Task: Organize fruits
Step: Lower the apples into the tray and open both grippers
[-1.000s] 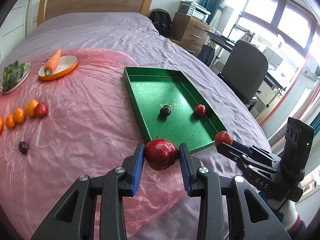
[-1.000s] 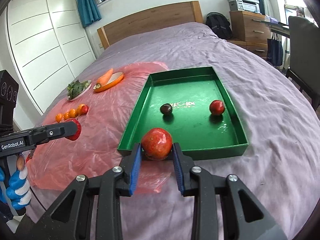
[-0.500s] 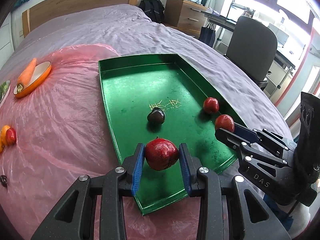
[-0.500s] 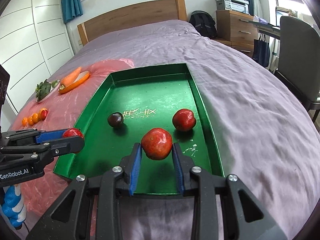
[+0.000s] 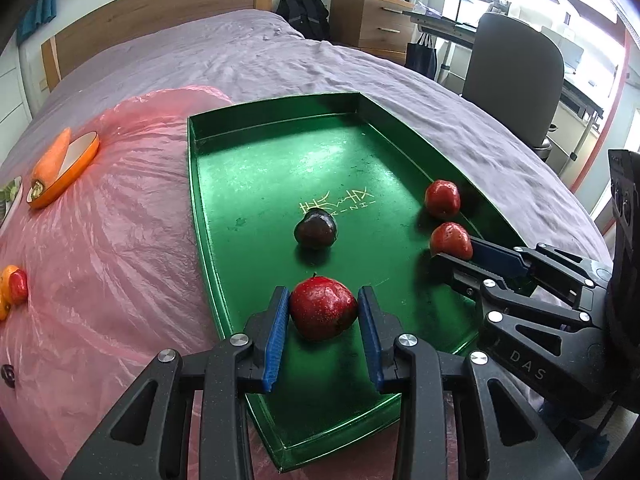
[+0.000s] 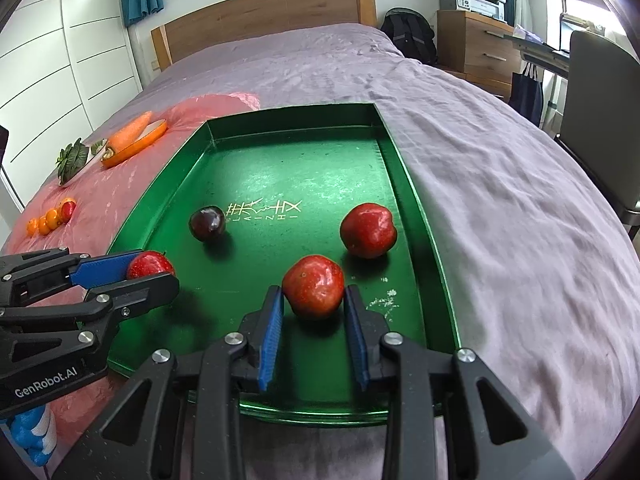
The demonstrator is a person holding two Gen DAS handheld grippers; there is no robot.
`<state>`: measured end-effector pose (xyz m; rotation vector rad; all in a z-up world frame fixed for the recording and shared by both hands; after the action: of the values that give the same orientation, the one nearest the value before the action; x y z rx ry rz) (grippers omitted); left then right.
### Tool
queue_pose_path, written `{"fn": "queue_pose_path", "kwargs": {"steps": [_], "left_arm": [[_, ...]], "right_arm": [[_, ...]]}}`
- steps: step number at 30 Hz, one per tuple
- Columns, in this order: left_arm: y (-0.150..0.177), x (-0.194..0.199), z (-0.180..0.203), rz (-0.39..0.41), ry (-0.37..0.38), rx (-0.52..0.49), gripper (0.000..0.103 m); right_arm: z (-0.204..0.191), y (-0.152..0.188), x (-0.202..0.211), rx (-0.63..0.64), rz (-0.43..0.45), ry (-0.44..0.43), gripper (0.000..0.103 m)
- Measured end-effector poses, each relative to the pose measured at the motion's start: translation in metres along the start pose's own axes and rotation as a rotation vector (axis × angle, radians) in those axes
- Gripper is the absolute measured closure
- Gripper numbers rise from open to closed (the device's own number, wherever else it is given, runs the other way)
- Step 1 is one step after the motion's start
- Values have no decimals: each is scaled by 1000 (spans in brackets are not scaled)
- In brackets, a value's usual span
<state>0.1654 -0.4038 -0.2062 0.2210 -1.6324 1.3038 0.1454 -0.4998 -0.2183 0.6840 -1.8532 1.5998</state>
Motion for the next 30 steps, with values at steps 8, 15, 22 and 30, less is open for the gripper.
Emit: {"fn": "queue_pose_path", "kwargs": {"steps": [8,15,22,30], "left_arm": [[1,-5,-2,4,-18,-1,73],[1,-4,-3,13,-29,6,72],[0,-3,-5,15,-36,15,72],[-4,2,-10,33,-45,33,68]], "right_arm": [[-1,1,-3,11,-12,12,48],[-2,3,-4,14,-15,17,48],[-3,3,-3,19,-14,35,47],[-4,1,-2,25,-10,45,38]]}}
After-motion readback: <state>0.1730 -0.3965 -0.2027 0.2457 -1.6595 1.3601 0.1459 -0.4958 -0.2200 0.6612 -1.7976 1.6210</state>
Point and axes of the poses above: each gripper's, at about its wrist camera, not at the fingertips, and x roughly against the way its jaws point, z to its right, y to its underside, the point moved 10 cm from there along -x, roughly the way its jaws point, and after that the axes turned 1 degree about z, right-handed, at the moved point
